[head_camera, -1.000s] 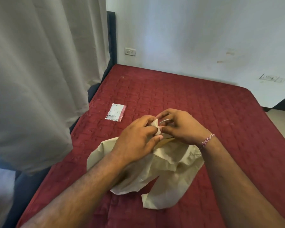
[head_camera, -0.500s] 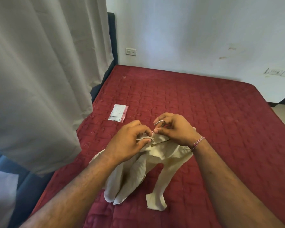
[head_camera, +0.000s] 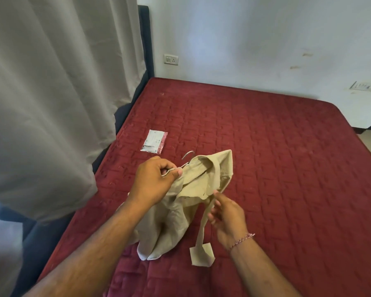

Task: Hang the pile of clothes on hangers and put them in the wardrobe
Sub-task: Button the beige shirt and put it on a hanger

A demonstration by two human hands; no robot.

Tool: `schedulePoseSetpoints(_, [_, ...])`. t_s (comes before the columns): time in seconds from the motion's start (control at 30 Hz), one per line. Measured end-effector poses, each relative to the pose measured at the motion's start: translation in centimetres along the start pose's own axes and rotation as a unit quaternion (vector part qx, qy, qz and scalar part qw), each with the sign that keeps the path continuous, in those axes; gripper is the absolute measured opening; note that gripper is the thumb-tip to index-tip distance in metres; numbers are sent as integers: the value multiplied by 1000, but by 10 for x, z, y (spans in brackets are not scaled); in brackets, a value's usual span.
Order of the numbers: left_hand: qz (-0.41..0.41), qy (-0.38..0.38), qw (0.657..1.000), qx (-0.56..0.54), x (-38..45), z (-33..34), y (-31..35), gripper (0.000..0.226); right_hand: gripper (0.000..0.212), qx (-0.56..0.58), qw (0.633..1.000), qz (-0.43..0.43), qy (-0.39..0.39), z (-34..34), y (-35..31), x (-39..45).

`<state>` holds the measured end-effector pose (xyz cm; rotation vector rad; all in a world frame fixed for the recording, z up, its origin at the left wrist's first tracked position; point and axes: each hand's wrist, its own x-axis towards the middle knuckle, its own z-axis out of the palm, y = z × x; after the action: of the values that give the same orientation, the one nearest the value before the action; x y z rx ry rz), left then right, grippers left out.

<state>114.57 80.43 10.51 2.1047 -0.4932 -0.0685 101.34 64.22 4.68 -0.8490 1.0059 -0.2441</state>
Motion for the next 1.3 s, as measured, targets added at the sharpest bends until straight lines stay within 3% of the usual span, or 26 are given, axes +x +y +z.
schedulePoseSetpoints(0.1, [-20,-10,999,-38,-1,-2,0,14,12,-28,998,37,-47,8,5,9])
schedulePoseSetpoints(0.17, [-27,-12,999,-45,-2,-3,0,17,27,-12,998,12,-56,16,-2,13])
schedulePoseSetpoints(0.27, [-34,13,998,-42,-4,-10,-2,18,33,11,994,-40,-99,29,-15,9])
schedulePoseSetpoints(0.37, [-36,36,998,-35,-9,-16,-3,17,17,-2,986,-101,-137,46,-24,-9])
schedulePoseSetpoints(0.57, [-69,33,986,-150,-22,-18,7,12,5,-180,926,-284,-173,65,-21,-22])
schedulePoseSetpoints(0.83, [-149,5,962,-228,-28,-26,23,15,9,-200,905,-328,-184,70,-22,-31])
schedulePoseSetpoints(1.13, [-167,13,944,-283,-26,-19,19,30,3,-235,867,-393,-197,72,-24,-41])
schedulePoseSetpoints(1.3, [-230,6,908,-351,-28,-11,13,26,4,-273,841,-429,-182,73,-22,-41])
